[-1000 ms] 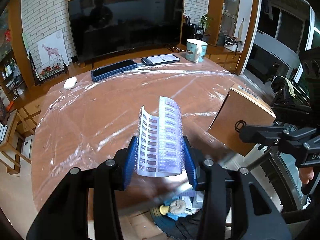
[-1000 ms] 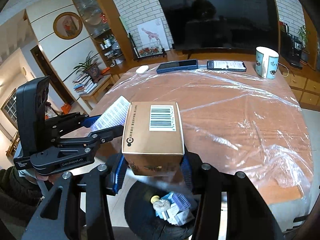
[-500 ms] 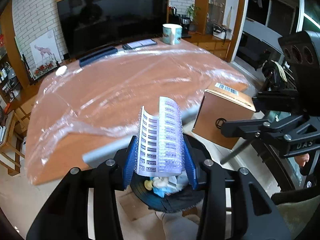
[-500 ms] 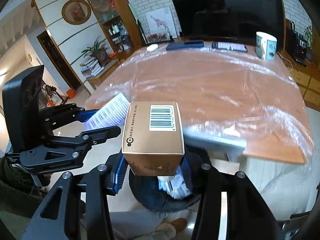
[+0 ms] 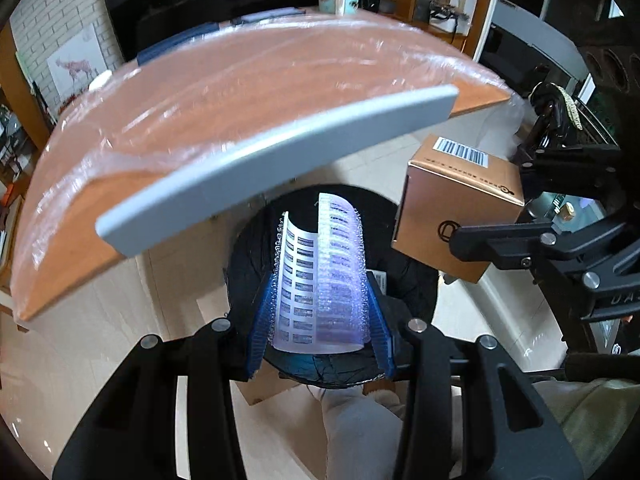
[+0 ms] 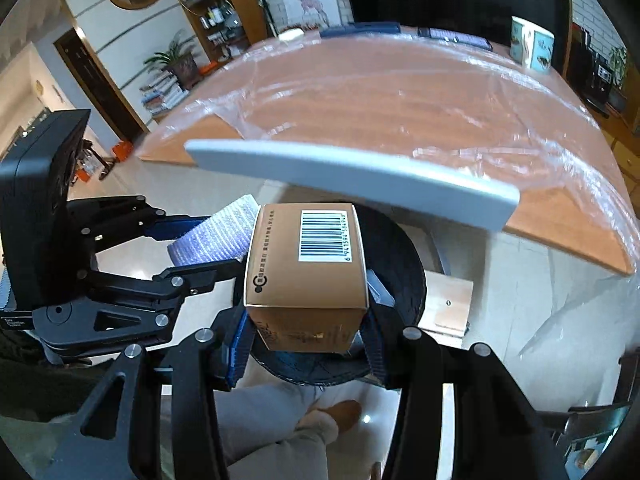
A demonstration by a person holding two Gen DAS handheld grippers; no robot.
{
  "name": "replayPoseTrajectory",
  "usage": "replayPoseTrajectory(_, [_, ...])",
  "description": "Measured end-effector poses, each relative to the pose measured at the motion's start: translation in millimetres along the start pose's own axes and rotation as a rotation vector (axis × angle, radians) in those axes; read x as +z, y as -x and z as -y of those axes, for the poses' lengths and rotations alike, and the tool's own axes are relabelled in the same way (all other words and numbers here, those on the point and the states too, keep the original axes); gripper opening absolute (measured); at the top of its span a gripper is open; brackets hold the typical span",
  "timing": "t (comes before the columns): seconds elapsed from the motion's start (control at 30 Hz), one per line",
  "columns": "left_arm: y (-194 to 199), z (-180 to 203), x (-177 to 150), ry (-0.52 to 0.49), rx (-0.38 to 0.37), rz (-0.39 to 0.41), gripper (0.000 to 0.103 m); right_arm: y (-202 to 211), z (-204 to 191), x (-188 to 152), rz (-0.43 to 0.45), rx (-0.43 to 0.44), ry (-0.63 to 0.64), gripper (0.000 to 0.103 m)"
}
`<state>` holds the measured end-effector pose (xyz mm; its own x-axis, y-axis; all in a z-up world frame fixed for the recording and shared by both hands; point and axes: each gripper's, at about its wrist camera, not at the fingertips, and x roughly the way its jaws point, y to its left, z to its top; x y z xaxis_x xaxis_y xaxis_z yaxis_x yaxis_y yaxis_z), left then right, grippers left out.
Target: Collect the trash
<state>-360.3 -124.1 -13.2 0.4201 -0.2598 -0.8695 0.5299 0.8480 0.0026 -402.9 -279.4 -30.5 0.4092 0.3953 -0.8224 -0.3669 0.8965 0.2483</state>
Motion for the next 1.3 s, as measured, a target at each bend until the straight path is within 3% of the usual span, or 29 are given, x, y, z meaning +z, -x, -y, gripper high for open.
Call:
replayPoseTrajectory(0.6, [-45,-9,-6,0.015,0.026,-0.086,0.044,-52,11,2,-0.067,-0.027,-0.023,0.047])
replayPoseTrajectory(0.63, [-47,-9,-6,0.016,0.023,-0.089,0.046,-54,12,1,-0.073,-0.027,-0.027,0.047])
replayPoseTrajectory(0.67, [-48,-10,-6,0.017,0.02,-0.092,0.055,-57,13,1,-0.083,-0.026,-0.034,0.048])
replayPoseTrajectory(0.7, [-50,-12,-5,0.022,0.023,-0.095,0.063,-58,15,0,-0.089,-0.029,-0.042,0.05])
replayPoseTrajectory(0.73, [-49,-13,-5,0.027,0.022,-0.092,0.073,-59,17,-1,-0.092,-0.033,-0.051,0.066])
replayPoseTrajectory(0.77, [-48,-15,-6,0.032,0.018,-0.089,0.074,-59,20,-3,-0.085,-0.037,-0.064,0.078])
replayPoseTrajectory(0.93, [-35,-25,-4,0.058,0.004,-0.086,0.074,-41,28,-3,-0.071,-0.037,-0.1,0.079])
replayPoseTrajectory(1.03, [-7,-28,0,0.059,-0.015,-0.023,0.074,-11,26,5,-0.016,-0.025,-0.089,0.08])
replayPoseTrajectory(1.13, [36,-30,14,0.029,-0.054,0.087,0.075,30,24,25,0.107,-0.027,-0.069,0.095])
replayPoseTrajectory(1.23, [66,-39,41,-0.012,0.022,0.206,0.095,56,36,54,0.211,-0.099,-0.07,0.099])
replayPoseTrajectory(1.3, [73,-57,62,0.0,0.093,0.263,0.098,62,52,79,0.265,-0.168,-0.09,0.099])
